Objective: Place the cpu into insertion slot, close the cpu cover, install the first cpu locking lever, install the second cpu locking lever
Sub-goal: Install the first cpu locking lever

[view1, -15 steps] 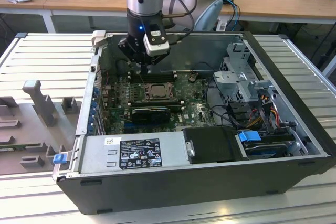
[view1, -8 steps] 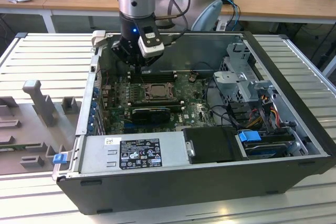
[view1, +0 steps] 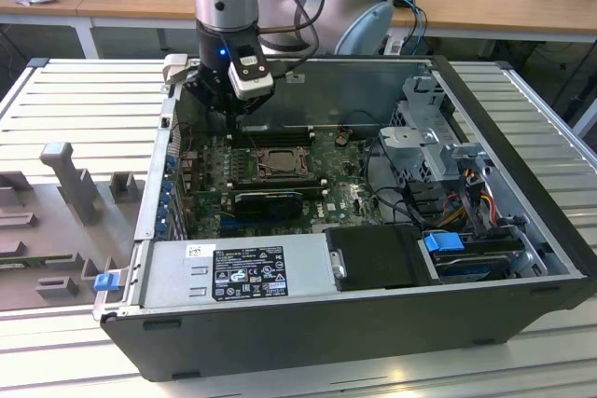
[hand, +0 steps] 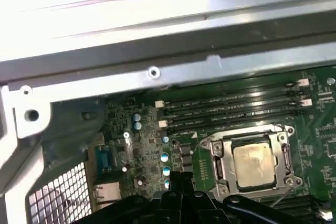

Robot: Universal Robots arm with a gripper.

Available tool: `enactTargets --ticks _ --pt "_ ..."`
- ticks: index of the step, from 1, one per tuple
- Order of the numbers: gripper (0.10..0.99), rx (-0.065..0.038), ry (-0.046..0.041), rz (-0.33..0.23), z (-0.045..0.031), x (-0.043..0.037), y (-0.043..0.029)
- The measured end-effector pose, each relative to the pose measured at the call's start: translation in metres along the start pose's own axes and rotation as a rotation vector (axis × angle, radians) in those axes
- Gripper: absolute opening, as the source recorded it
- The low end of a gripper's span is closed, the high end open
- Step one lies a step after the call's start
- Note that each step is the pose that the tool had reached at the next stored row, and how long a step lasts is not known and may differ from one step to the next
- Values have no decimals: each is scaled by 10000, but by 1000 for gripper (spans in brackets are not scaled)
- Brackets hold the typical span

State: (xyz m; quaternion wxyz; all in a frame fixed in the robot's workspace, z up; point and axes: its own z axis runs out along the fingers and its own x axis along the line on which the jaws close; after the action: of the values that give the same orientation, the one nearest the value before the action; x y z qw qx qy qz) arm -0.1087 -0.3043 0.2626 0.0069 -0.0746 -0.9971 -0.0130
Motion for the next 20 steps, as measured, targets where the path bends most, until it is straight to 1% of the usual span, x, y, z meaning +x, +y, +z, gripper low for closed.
enactTargets --ticks 3,4,6,8,9,15,19,20 --pt "106 2 4 -141 31 12 63" --pt "106 3 5 -169 41 18 107" --pt "106 3 5 -193 52 27 169" --pt "106 4 4 -209 58 11 224" --pt "106 4 6 -214 64 -58 239" --pt "106 6 6 -217 91 -330 280" --pt "106 34 1 -223 135 -532 317" --pt "106 41 1 -227 147 -597 327"
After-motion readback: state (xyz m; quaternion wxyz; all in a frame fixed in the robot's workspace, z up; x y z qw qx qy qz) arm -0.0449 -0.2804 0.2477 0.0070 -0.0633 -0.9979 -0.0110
